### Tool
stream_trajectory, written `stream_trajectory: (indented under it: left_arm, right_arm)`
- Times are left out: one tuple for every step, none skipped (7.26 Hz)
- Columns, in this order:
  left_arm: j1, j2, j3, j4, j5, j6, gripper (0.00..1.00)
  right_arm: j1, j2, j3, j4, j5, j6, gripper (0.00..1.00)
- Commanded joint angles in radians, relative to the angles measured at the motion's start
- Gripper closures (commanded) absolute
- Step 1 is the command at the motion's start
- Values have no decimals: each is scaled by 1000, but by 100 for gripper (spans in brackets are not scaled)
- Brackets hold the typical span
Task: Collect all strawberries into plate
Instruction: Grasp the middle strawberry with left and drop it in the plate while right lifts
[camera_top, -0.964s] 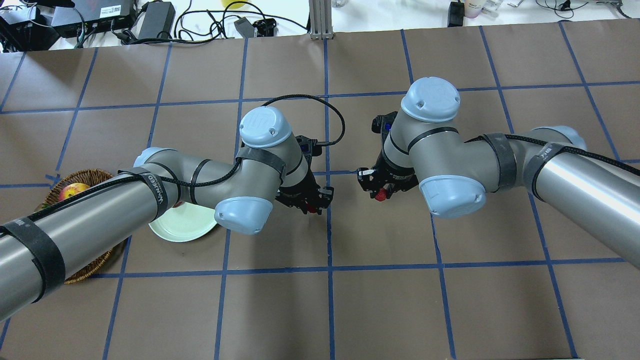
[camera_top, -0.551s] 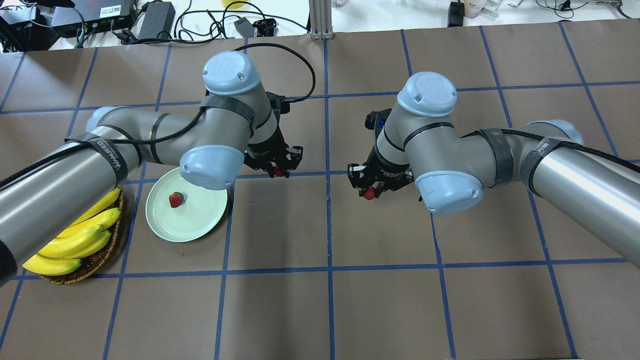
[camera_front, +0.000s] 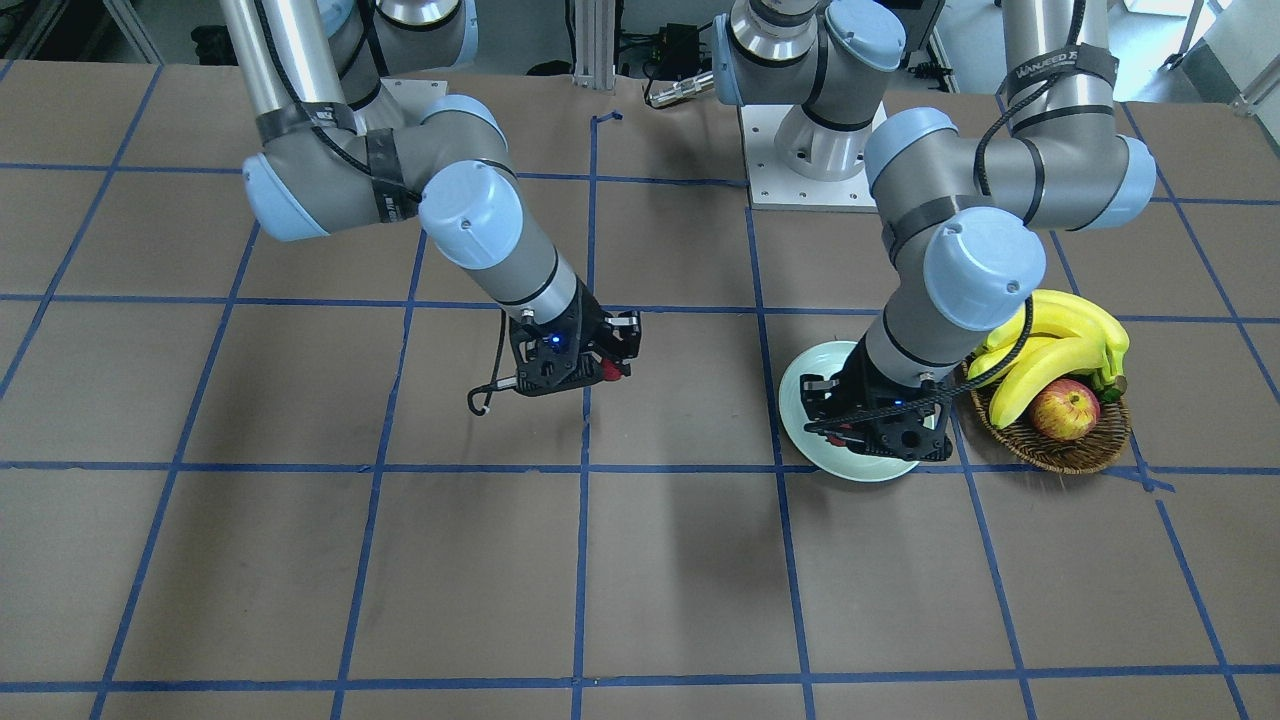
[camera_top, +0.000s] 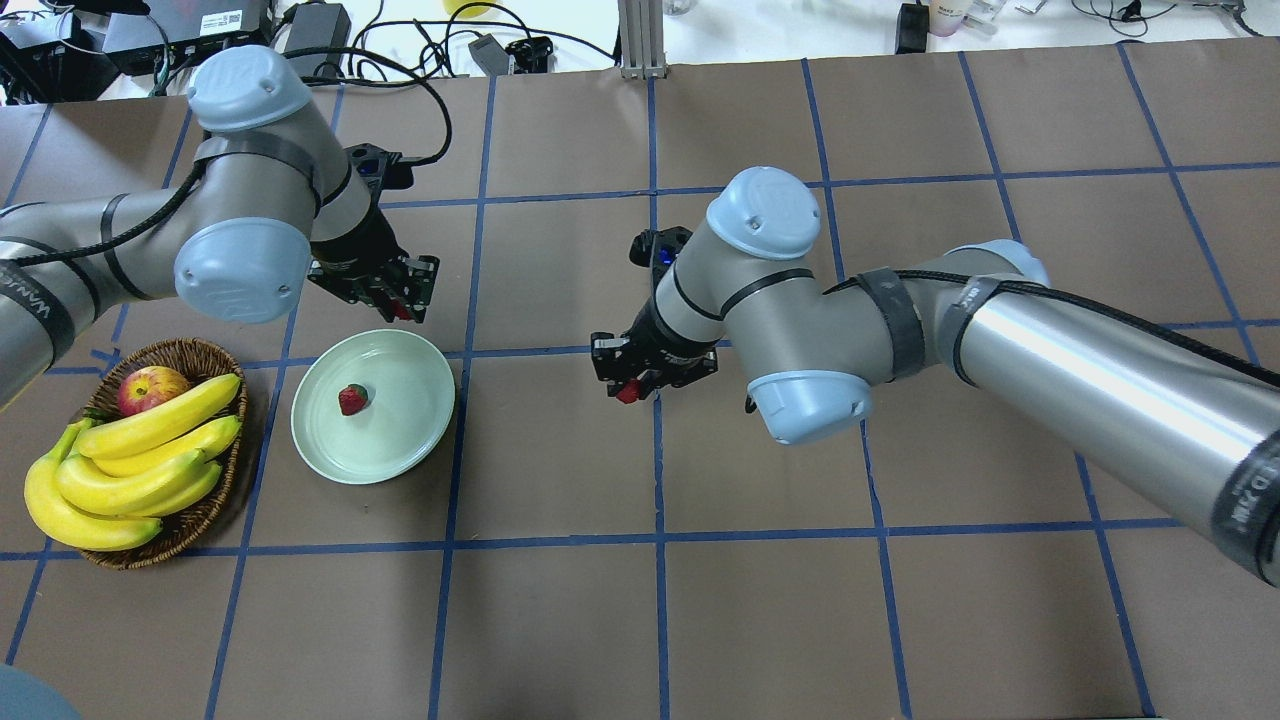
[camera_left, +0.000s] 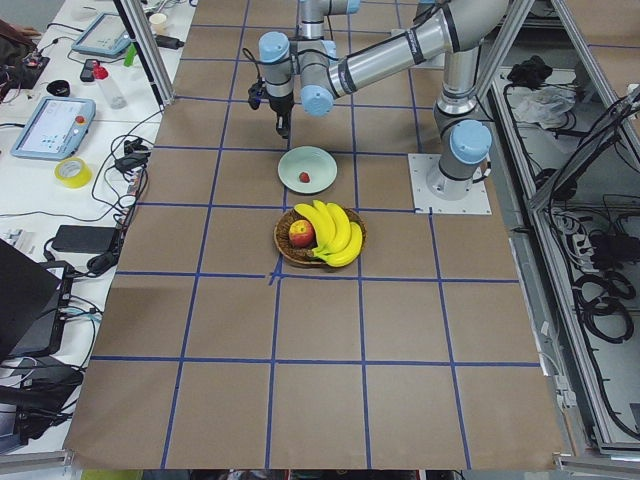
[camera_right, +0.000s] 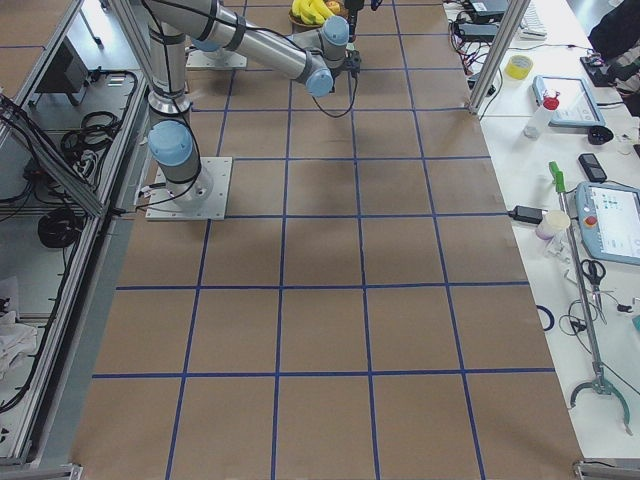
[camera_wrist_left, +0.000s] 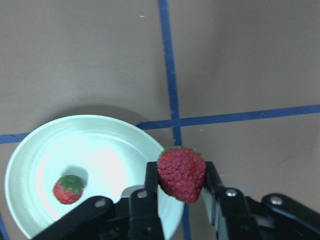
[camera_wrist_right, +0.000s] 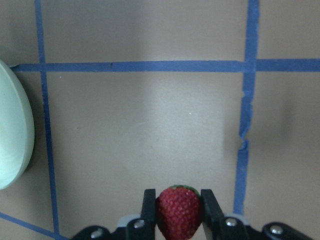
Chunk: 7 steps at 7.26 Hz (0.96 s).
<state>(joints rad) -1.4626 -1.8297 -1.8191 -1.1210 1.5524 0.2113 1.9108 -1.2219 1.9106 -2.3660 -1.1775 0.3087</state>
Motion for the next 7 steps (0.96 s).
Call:
stream_trajectory:
  left_arm:
    - [100,-14,-57,0,-1,132,100]
    - [110,-20,-103,15,-11,129,100]
    - [110,-20,-115,14,-14,129,100]
    - [108,-23,-118,12,-17,128,100]
    - [108,-26,-121,12,-21,126,70]
    - [108,-26,-120,13,-23,123,17]
    - [108,-23,-109,13,-23,125,0]
  right_arm:
    - [43,64,-4,-36,-51,10,88]
    - [44,79,-4,-38,-62,10,87]
    - [44,93,-4,-38,-82,10,72]
    - [42,91,-4,-36,-83,10,27]
    - [42,90,-5,-32,-86,10,11]
    - [42,84,-8,-24,-124,10,5]
    - [40,43,-21,19,-152,-14,5]
